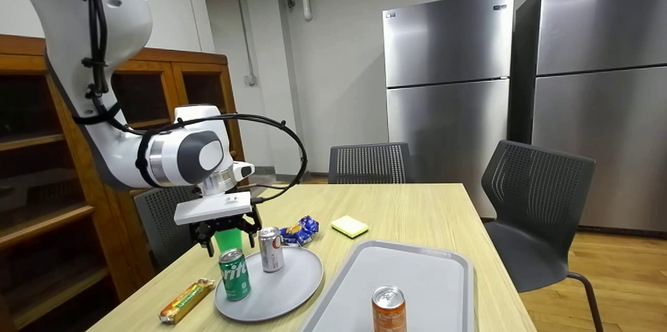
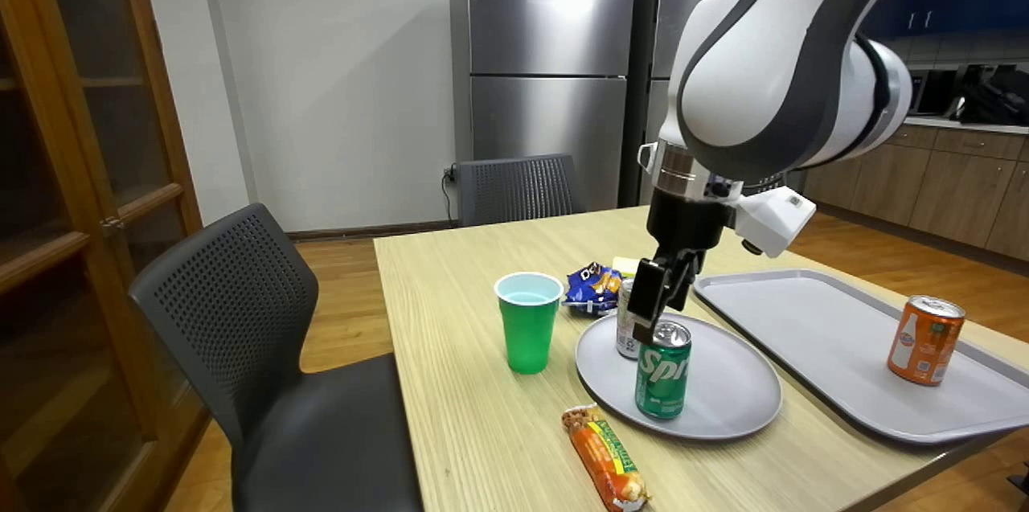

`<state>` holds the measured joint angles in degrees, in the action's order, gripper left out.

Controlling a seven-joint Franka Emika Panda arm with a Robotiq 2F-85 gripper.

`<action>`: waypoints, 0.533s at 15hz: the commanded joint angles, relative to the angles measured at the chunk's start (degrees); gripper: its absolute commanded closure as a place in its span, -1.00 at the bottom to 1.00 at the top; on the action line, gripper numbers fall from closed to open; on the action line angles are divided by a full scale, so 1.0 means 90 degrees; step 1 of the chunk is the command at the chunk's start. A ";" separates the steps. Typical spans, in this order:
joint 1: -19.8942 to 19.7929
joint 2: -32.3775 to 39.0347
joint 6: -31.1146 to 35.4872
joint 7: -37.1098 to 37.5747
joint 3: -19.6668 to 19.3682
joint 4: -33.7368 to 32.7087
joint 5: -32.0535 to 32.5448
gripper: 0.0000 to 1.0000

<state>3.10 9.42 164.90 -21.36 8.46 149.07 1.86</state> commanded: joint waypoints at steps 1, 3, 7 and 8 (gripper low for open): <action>-0.0331 -0.0439 -0.0157 -0.0576 0.0318 0.0023 -0.0672 -1.00; -0.0370 -0.0588 -0.0281 -0.0778 0.0318 -0.0010 -0.1004 -1.00; -0.0342 -0.0988 -0.0578 -0.1192 0.0181 0.0005 -0.1567 -1.00; -0.0313 -0.1080 -0.0642 -0.1257 0.0118 0.0007 -0.1684 -1.00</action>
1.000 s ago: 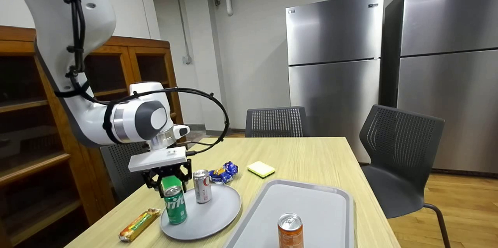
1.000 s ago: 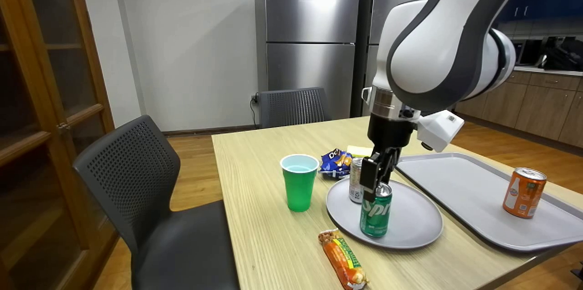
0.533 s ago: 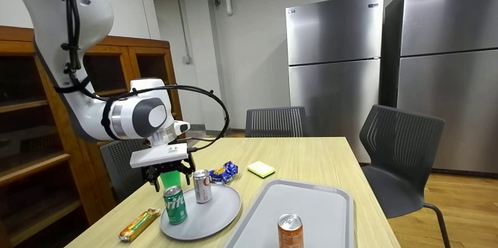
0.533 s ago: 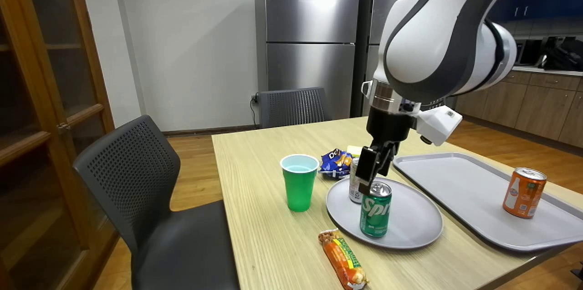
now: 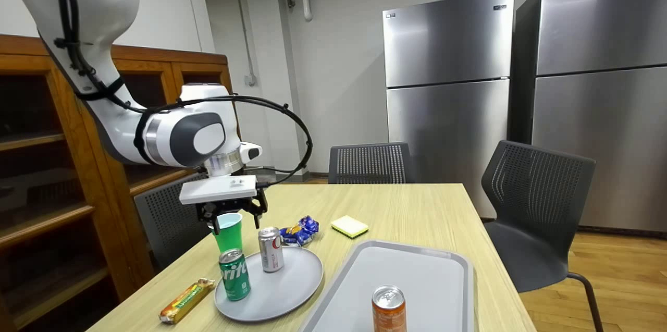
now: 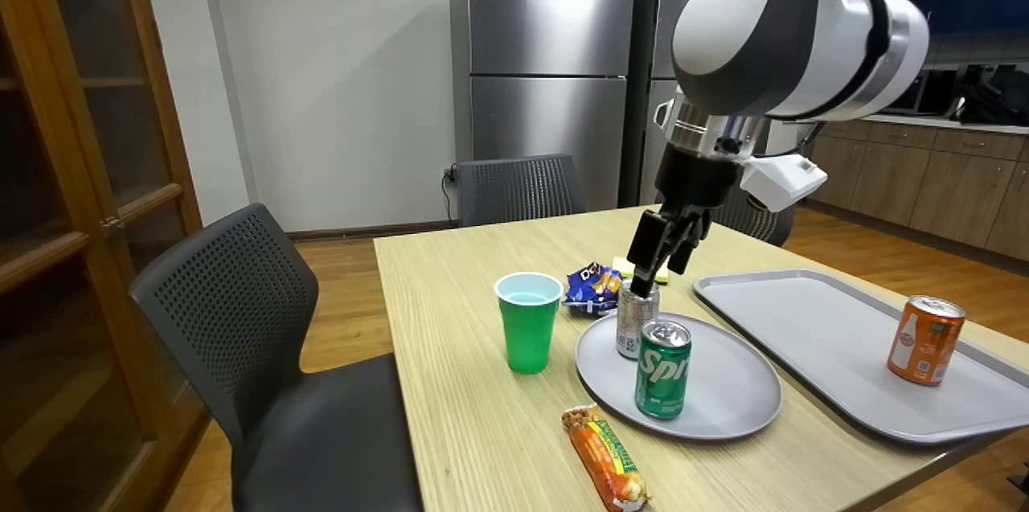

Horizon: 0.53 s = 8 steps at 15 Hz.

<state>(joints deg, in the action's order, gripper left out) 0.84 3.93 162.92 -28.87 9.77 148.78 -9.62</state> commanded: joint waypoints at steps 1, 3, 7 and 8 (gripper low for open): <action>-0.0035 -0.0575 -0.0489 -0.0461 -0.0117 0.0038 -0.0471 -1.00; 0.0011 -0.0763 -0.0662 -0.0365 -0.0326 0.0038 -0.0439 -1.00; -0.0007 -0.1033 -0.0921 -0.0094 -0.0788 0.0047 -0.0122 -1.00; -0.0018 -0.1080 -0.0979 -0.0051 -0.0894 0.0041 -0.0085 -1.00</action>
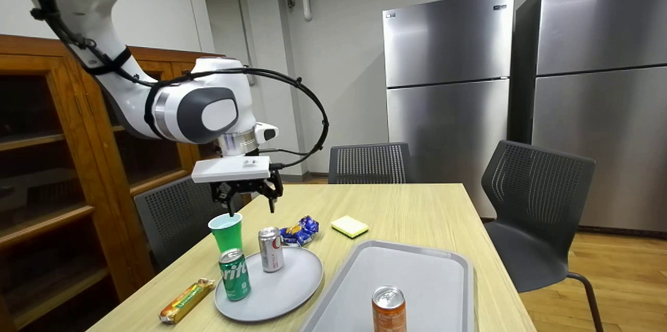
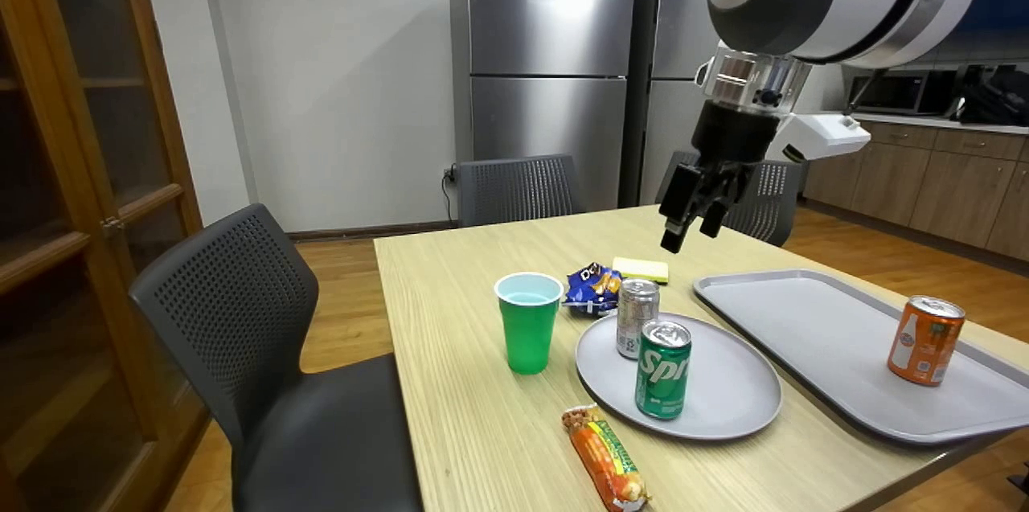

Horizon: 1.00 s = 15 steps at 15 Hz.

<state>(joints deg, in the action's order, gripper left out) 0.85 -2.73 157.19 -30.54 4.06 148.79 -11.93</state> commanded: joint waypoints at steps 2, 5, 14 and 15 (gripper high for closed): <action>-0.0070 -0.0424 -0.0372 0.0304 -0.0457 0.0058 0.0307 -1.00; -0.0164 -0.0529 -0.0329 0.0815 -0.0683 0.0134 0.0642 -1.00; -0.0235 -0.0386 -0.0154 0.1638 -0.0848 0.0198 0.1129 -1.00; -0.0235 -0.0389 -0.0154 0.1642 -0.0848 0.0200 0.1129 -1.00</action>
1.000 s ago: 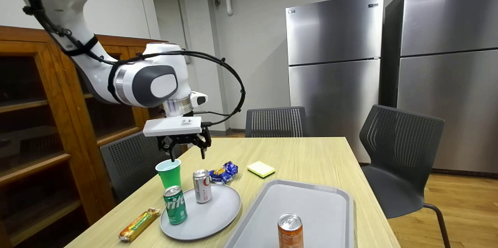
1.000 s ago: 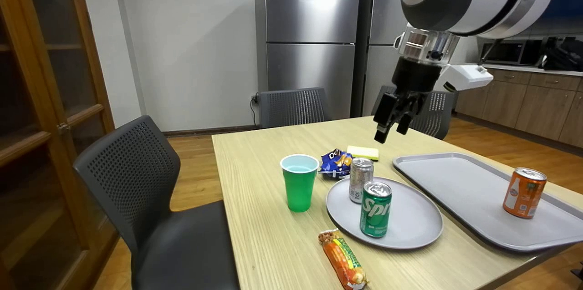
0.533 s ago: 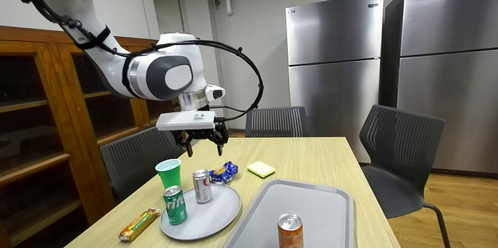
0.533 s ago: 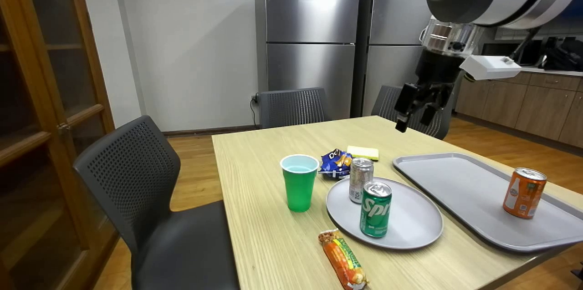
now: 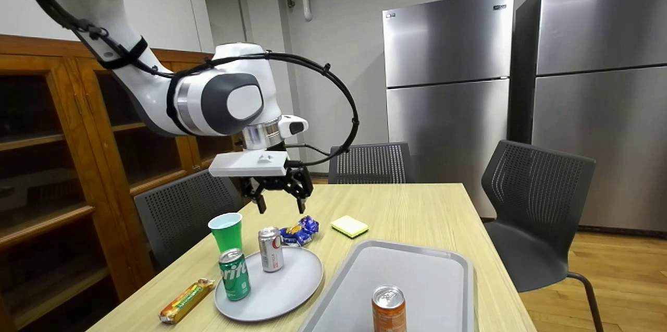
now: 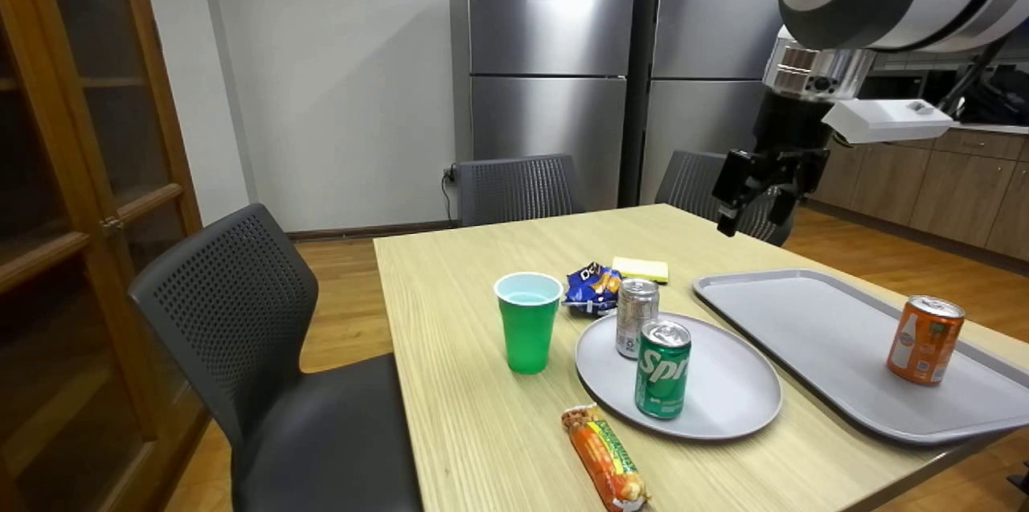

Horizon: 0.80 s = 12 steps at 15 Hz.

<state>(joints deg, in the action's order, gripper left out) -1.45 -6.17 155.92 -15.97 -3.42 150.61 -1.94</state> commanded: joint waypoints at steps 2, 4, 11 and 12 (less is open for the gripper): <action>0.0020 -0.0007 -0.0013 0.0028 -0.0017 -0.0003 0.0019 -1.00; 0.0020 -0.0008 -0.0013 0.0030 -0.0017 -0.0002 0.0019 -1.00; -0.0047 -0.0088 -0.0185 0.0327 0.0007 0.0039 0.0177 -1.00; -0.0067 -0.0147 -0.0230 0.0394 -0.0001 0.0071 0.0204 -1.00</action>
<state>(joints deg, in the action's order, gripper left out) -1.45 -5.87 155.87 -15.43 -3.50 150.66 -1.93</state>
